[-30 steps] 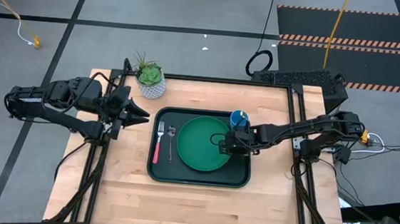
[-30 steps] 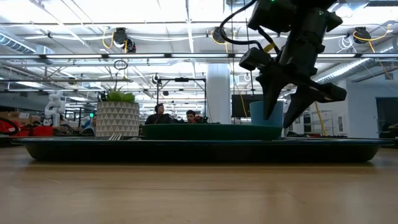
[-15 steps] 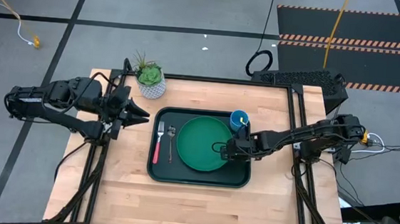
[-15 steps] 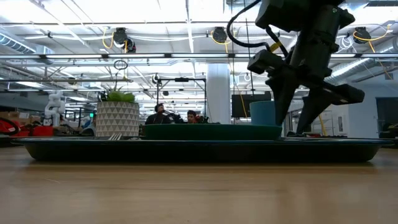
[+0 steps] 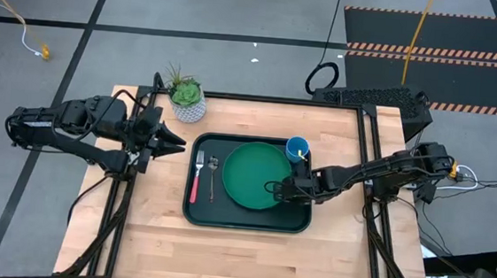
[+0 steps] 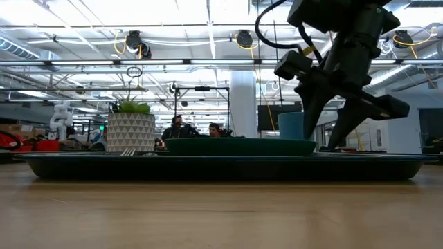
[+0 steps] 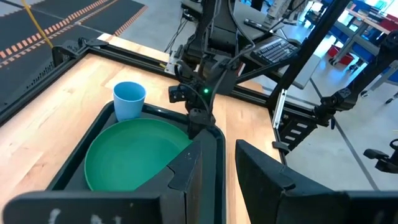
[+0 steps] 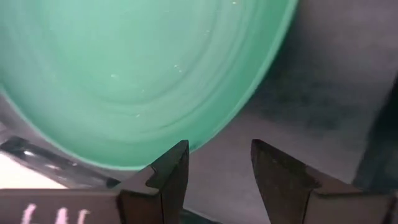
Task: Pick and place plate/cup/fork/spoon on tray
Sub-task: Adjust the green plate on the dark green serving tray
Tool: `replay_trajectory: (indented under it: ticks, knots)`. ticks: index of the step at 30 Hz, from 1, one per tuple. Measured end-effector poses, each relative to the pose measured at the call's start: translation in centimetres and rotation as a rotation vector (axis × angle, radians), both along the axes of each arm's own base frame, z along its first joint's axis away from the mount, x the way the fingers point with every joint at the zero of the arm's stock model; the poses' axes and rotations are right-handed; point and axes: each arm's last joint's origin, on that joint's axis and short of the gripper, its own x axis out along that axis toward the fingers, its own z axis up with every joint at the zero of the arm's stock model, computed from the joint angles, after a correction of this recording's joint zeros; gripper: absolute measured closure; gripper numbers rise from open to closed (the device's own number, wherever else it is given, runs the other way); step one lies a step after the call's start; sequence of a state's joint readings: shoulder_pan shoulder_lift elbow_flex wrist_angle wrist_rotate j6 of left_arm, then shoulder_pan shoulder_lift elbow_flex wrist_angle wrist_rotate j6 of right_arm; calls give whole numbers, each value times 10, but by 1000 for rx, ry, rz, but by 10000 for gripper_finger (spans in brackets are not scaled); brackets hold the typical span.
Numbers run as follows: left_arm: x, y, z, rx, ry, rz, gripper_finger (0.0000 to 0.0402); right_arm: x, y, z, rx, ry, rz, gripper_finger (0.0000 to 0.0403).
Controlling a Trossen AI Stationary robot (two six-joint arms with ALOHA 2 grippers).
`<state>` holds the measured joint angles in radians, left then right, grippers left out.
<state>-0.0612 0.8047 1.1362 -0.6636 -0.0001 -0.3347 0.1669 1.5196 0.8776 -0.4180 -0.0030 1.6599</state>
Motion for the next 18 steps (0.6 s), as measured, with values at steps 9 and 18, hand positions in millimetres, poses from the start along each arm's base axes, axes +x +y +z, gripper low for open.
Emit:
replay_trajectory:
  ticks: [9,18]
  knots:
    - [0,0,0,4,0,-2,302,12,10,9,50,-178,239,236]
    - [0,0,0,11,0,-5,302,38,16,59,-137,-544,380,236]
